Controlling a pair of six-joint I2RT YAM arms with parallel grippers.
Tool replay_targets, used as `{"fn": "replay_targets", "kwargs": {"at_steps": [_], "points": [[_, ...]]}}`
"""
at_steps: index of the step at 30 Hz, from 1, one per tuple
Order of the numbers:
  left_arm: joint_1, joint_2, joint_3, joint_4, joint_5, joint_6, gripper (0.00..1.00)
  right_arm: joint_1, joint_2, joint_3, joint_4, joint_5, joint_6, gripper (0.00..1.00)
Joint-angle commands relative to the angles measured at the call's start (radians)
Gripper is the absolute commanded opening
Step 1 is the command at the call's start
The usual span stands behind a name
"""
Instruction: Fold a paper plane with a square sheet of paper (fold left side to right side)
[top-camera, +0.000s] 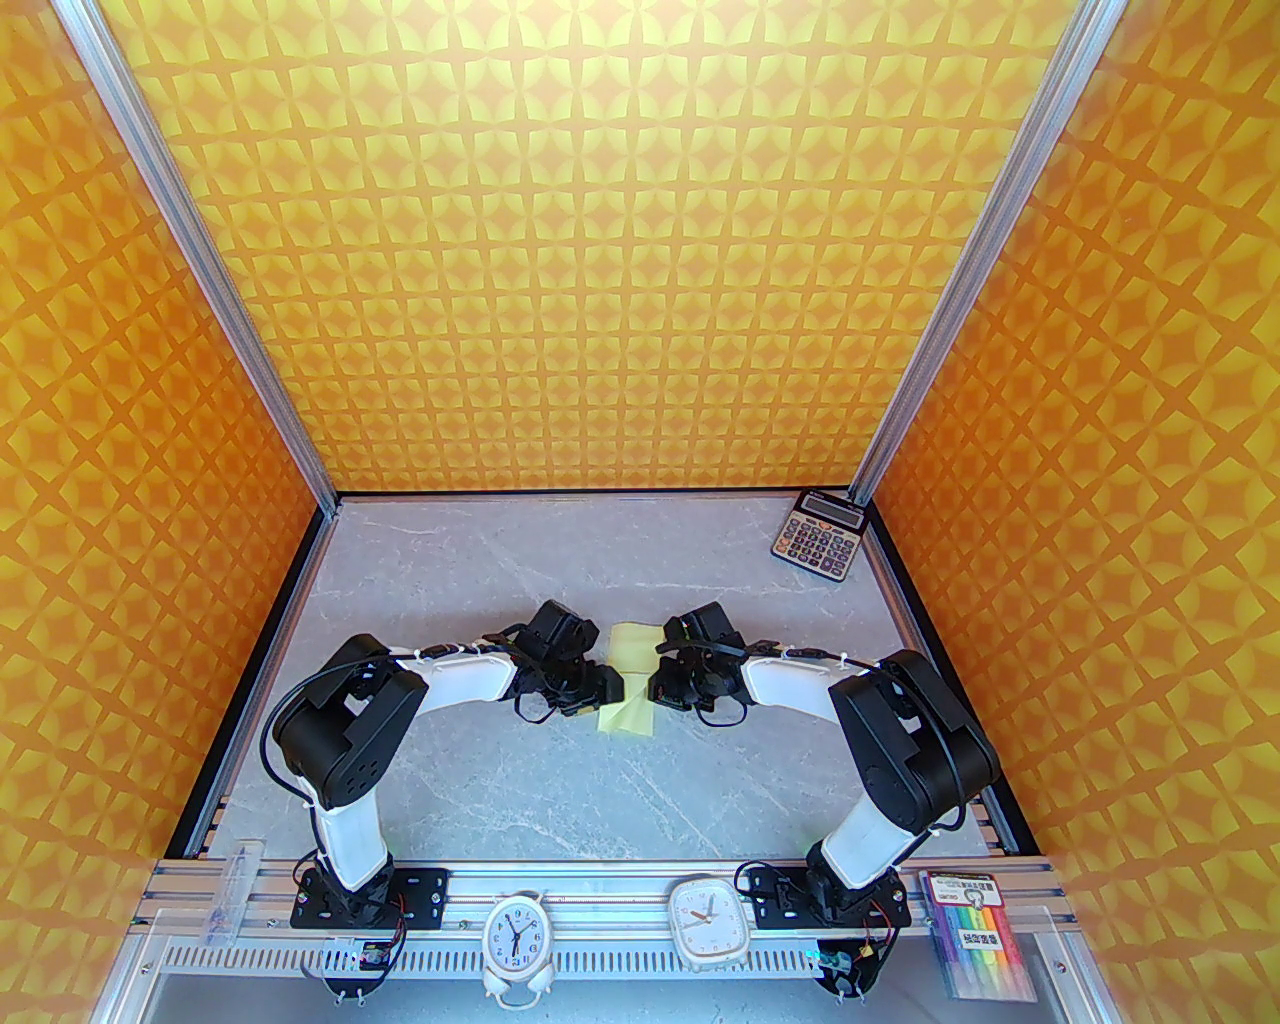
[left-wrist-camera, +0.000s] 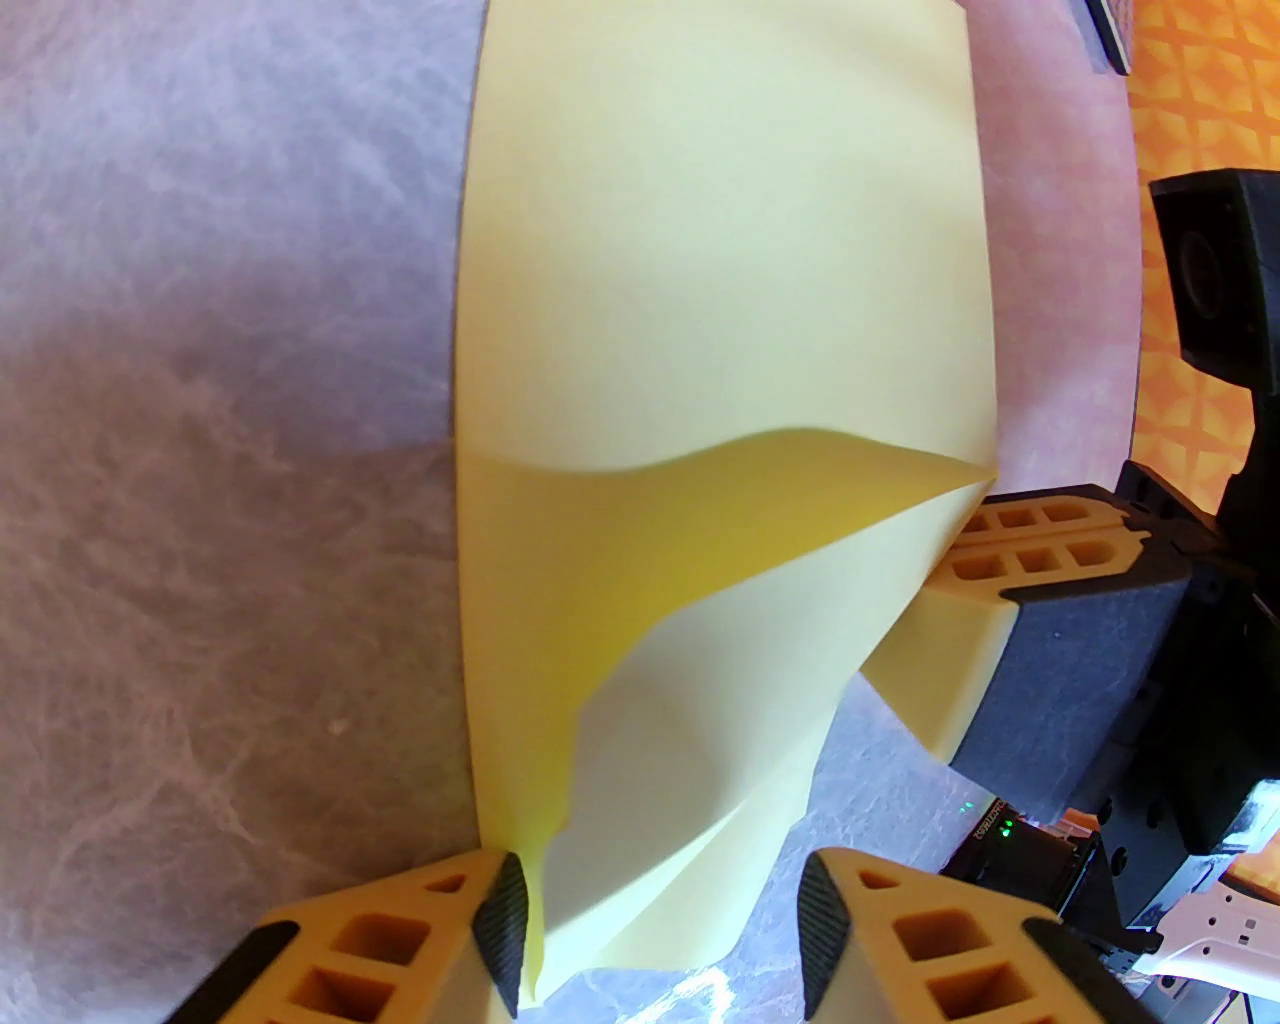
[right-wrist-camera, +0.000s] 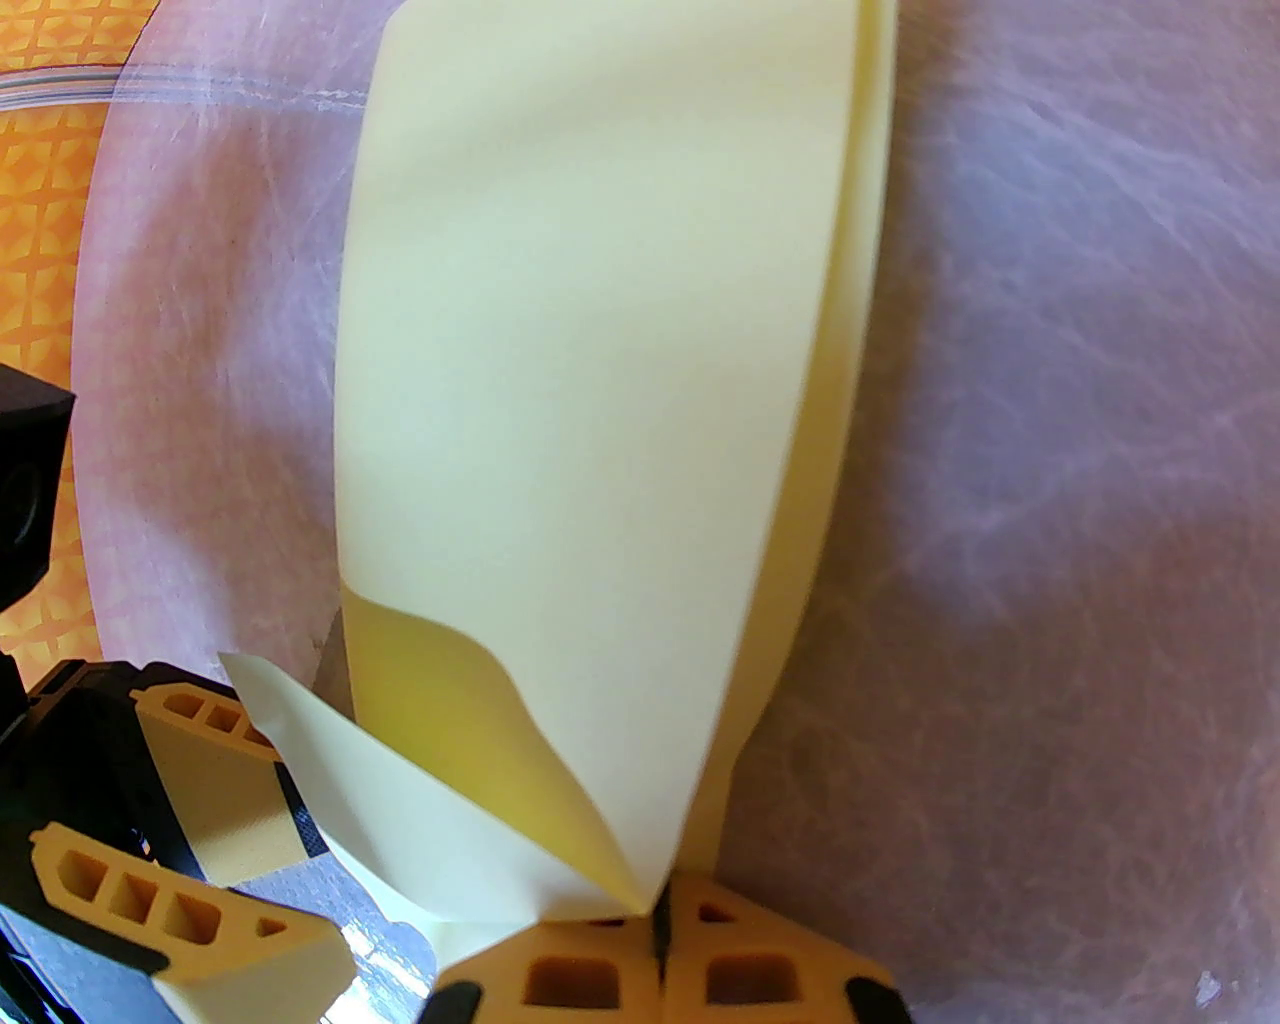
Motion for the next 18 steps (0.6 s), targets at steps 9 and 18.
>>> {"fn": "replay_targets", "kwargs": {"at_steps": [9, 18], "points": [[0.110, -0.125, -0.018, -0.142, -0.096, 0.092, 0.56, 0.034, 0.042, 0.030, -0.109, 0.032, -0.036, 0.00], [0.103, -0.112, -0.017, -0.115, -0.073, 0.087, 0.55, 0.019, -0.052, 0.050, -0.256, 0.218, -0.083, 0.00]]}}
